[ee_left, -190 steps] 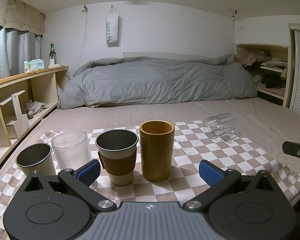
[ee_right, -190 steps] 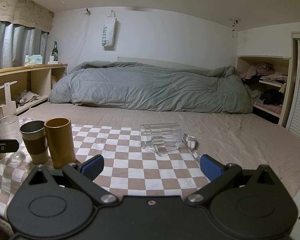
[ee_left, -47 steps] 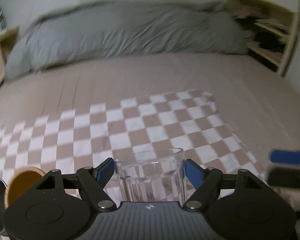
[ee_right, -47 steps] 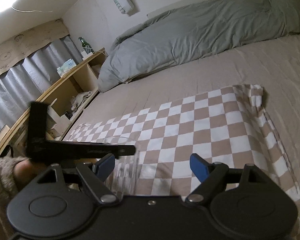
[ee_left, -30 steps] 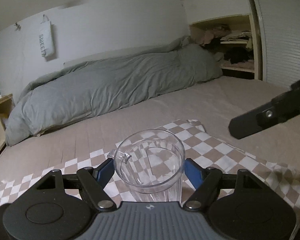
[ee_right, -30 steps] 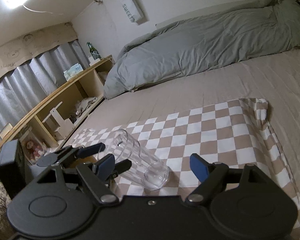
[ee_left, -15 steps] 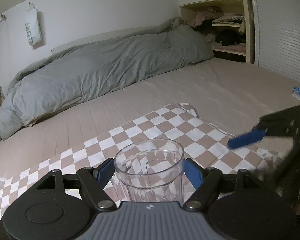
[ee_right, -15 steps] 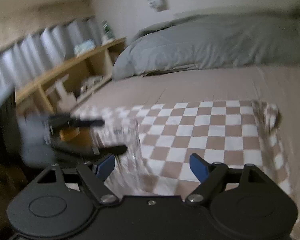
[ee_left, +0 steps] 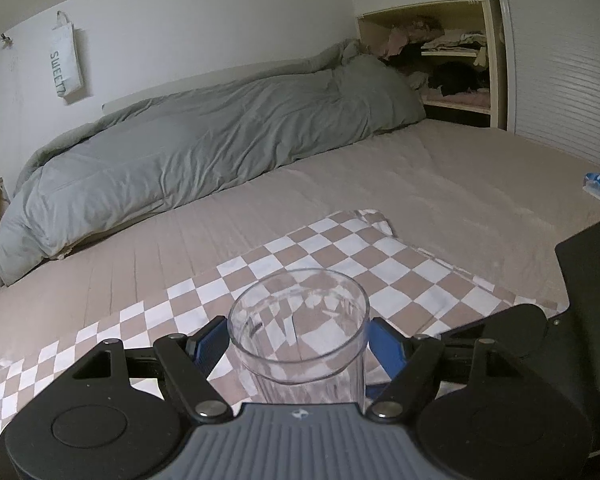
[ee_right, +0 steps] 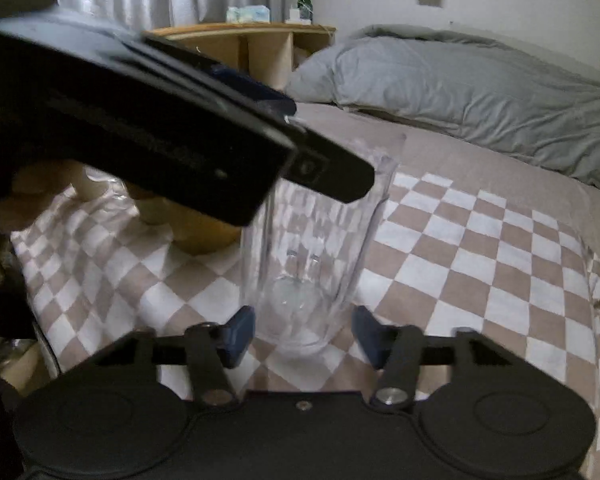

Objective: Flip cup upright
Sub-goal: 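Lower the upright clear cup onto the checkered cloth with the right gripper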

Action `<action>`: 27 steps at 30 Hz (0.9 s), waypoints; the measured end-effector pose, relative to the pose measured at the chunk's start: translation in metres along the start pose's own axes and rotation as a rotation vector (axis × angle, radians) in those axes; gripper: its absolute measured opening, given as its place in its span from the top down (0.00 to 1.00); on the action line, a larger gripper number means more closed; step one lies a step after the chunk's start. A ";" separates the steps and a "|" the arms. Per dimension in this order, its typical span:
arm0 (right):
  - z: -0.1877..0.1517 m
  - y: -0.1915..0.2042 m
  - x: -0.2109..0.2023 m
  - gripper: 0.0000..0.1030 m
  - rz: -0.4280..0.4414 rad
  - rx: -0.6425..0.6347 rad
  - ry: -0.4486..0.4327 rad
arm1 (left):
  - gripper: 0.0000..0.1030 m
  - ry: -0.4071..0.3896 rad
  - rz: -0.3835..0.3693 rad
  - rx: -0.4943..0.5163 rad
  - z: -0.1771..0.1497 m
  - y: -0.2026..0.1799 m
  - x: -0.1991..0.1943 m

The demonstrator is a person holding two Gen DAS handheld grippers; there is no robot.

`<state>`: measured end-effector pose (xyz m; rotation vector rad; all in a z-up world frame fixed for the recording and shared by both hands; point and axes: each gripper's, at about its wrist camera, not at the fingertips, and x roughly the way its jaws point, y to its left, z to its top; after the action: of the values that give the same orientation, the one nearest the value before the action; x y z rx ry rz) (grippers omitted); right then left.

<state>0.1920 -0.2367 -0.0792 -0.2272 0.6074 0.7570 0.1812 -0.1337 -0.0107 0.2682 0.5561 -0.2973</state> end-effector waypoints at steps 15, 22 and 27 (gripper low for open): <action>0.000 -0.003 0.006 0.46 -0.032 -0.008 0.015 | 0.13 -0.015 -0.011 -0.037 0.000 0.005 -0.007; 0.013 0.001 -0.038 0.33 -0.061 0.010 -0.032 | 0.12 -0.049 -0.022 -0.096 0.001 0.007 -0.043; 0.029 0.012 -0.084 0.27 -0.155 0.076 -0.076 | 0.02 -0.091 0.020 -0.149 -0.009 0.016 -0.082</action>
<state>0.1489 -0.2650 -0.0057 -0.1727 0.5387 0.5890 0.1155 -0.0996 0.0297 0.1154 0.4828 -0.2463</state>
